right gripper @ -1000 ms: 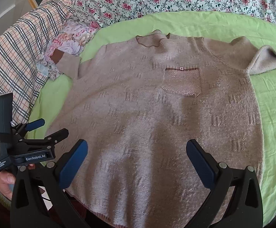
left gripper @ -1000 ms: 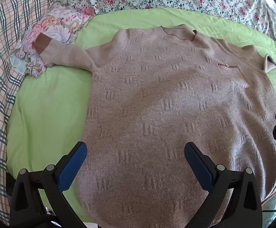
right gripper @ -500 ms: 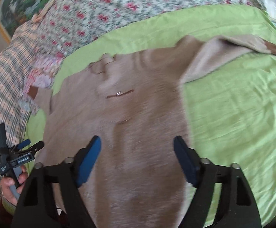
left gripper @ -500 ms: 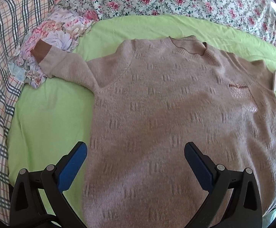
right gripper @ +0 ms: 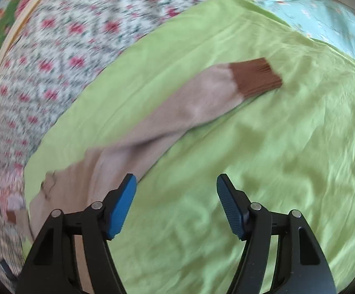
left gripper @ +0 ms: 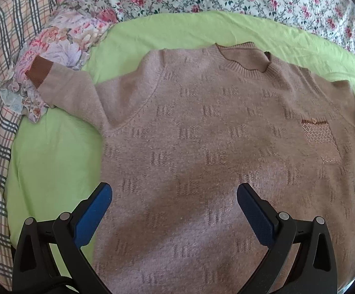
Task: Fold small clothes
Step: 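Grasp the brown cuff of the beige sweater sleeve with the right gripper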
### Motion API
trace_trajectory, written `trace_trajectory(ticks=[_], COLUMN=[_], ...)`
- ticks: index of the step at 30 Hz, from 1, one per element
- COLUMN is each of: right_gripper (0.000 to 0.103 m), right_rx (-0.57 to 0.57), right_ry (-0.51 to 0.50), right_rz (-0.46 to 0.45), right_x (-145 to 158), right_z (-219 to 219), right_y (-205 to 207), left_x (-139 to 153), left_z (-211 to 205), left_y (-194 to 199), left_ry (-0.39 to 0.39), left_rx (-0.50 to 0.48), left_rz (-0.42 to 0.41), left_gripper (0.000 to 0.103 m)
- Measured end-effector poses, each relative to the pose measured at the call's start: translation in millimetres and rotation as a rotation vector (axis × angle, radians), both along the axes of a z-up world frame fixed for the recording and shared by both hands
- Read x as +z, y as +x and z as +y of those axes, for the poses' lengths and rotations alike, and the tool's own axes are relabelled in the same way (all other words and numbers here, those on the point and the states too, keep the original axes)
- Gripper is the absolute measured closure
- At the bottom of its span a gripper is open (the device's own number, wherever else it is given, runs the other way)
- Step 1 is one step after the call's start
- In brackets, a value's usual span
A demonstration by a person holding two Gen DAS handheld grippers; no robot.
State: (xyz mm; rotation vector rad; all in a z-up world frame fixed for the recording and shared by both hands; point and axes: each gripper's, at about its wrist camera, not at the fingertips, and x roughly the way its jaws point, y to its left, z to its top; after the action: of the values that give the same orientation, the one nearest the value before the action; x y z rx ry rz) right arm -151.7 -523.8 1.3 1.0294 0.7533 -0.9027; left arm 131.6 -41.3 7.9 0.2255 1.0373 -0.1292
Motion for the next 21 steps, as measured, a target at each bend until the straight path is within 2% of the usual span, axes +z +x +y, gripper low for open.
trace_trajectory(ticks=[6, 9, 10, 11, 15, 21], right_gripper=[0.036, 0.054, 0.072, 0.095, 0.096, 0.096], right_rx=[-0.132, -0.141, -0.136, -0.129, -0.030, 0.226], right_ry=[0.034, 0.013, 0.002, -0.002, -0.092, -0.210], right_rz=[0.012, 0.039, 0.053, 0.050, 0.054, 0.011], right_x=[-34, -44, -46, -46, -32, 25], right_z=[-63, -78, -83, -84, -72, -7], right_y=[-13, -18, -17, -15, 7, 79], left_x=[-11, -20, -22, -25, -30, -31], left_z=[-13, -15, -13, -9, 9, 39], left_y=[16, 23, 25, 28, 34, 38], left_ry=[0.030, 0.048, 0.048, 0.055, 0.072, 0.046], left_rx=[0.000, 0.007, 0.013, 0.023, 0.062, 0.110], left_rz=[0.014, 0.027, 0.029, 0.034, 0.031, 0.028], left_gripper=[0.001, 0.001, 0.001, 0.001, 0.001, 0.001])
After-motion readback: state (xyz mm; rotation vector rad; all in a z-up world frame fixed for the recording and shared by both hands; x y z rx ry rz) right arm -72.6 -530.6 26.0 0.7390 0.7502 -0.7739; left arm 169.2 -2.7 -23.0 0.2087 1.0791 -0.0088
